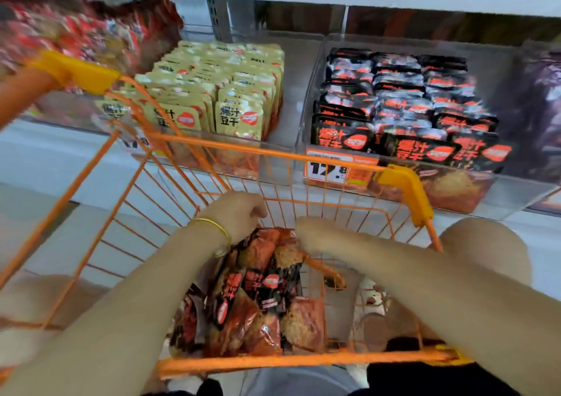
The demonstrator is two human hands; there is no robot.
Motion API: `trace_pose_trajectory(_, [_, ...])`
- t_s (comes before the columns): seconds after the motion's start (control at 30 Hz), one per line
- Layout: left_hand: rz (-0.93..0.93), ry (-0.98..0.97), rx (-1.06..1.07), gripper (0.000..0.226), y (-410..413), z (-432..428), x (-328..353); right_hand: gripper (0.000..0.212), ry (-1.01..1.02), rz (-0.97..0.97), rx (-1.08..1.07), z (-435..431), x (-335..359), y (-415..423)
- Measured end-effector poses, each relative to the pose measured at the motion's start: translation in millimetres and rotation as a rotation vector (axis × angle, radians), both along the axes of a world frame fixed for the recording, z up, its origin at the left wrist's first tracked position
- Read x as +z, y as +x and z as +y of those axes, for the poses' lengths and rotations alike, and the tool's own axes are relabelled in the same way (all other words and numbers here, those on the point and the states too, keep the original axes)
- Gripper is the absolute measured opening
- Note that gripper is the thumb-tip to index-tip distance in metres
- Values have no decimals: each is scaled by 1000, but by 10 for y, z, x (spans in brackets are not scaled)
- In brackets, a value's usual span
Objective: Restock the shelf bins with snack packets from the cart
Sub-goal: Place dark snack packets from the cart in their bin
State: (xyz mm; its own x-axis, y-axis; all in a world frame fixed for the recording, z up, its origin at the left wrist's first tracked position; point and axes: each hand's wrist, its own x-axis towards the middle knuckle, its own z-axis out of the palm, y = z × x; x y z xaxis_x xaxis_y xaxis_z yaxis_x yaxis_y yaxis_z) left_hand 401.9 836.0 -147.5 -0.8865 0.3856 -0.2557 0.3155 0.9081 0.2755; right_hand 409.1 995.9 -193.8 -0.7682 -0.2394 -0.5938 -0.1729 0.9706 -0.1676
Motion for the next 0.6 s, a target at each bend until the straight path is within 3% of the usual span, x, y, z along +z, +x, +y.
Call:
trace_pose_trajectory(0.17, [-66, -38, -5, 28, -49, 28, -99, 38, -164, 0, -282, -14, -218, -14])
trace_pose_trajectory(0.27, [-80, -42, -10, 28, -55, 82, -102, 14, -154, -117, -348, -47, -56, -20])
trace_pose_trajectory(0.4, [-140, 24, 16, 41, -37, 138, -73, 34, -321, -258, -448, 87, 586, 58])
trace_pose_trajectory(0.5, [-282, 235, 124, 50, 26, 190, 14, 49, -613, -226, -591, 389, 921, 185])
trace_pose_trajectory(0.6, [-491, 614, 316, 25, 134, 249, 197, 50, -868, -174, -747, 683, 981, 425])
